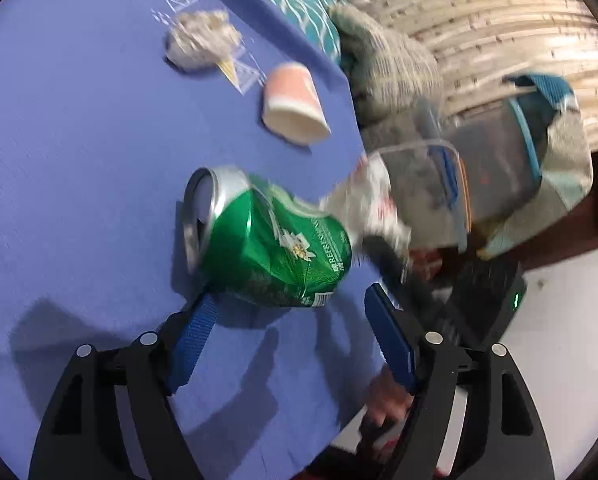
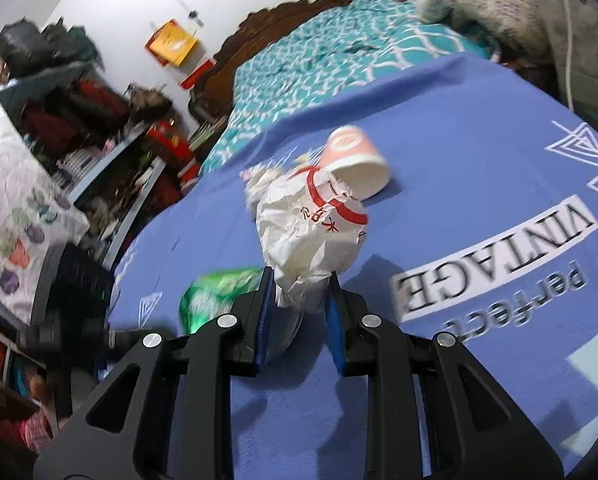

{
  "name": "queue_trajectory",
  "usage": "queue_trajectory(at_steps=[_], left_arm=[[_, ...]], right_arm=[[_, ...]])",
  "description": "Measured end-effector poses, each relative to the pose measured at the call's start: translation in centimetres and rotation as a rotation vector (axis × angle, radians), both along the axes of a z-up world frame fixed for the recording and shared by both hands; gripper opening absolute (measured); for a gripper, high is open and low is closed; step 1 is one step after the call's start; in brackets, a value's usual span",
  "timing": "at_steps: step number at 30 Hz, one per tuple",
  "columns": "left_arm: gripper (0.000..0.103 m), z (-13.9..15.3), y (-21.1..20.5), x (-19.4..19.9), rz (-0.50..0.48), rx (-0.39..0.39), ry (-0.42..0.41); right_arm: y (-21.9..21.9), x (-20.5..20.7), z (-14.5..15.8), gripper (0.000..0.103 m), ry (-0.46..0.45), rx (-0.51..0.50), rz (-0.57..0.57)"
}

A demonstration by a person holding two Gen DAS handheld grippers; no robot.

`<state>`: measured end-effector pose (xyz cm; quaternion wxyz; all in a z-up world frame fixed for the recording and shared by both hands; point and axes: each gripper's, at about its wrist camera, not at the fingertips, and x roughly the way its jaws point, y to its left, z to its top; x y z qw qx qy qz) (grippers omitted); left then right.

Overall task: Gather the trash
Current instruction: 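Carry the can and wrapper to the beige bin and open both tools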

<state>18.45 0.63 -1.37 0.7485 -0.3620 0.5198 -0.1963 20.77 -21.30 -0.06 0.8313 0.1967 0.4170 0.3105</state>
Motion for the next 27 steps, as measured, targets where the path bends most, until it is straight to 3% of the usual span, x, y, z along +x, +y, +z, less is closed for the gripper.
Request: queue_trajectory(at_steps=[7, 8, 9, 10, 13, 17, 23, 27], left_arm=[[0.069, 0.1, 0.5, 1.9, 0.037, -0.013, 0.000], [0.063, 0.0, 0.4, 2.0, 0.042, -0.009, 0.000], [0.037, -0.3, 0.4, 2.4, 0.033, -0.004, 0.008], [0.025, -0.6, 0.5, 2.9, 0.019, -0.022, 0.018], [0.017, -0.7, 0.8, 3.4, 0.014, -0.015, 0.011], [0.014, 0.7, -1.1, 4.5, -0.056, 0.013, -0.028], [0.013, 3.5, -9.6, 8.6, -0.253, 0.028, -0.099], [0.013, 4.6, -19.3, 12.5, -0.436, 0.029, -0.149]], right_arm=[[1.1, -2.4, -1.1, 0.026, 0.038, 0.009, 0.067], [1.0, -2.5, -1.1, 0.026, 0.039, 0.012, 0.064], [0.6, -2.5, -1.0, 0.026, 0.037, 0.016, 0.055], [0.1, -2.6, -0.9, 0.026, 0.030, 0.019, 0.044], [-2.7, -2.2, 0.1, 0.026, -0.007, 0.028, -0.033], [-7.8, -1.5, 0.8, 0.026, -0.029, 0.048, -0.166], [-17.7, -1.1, -0.2, 0.026, -0.015, 0.024, -0.414], [-24.6, -1.2, -1.1, 0.026, 0.009, -0.020, -0.579]])
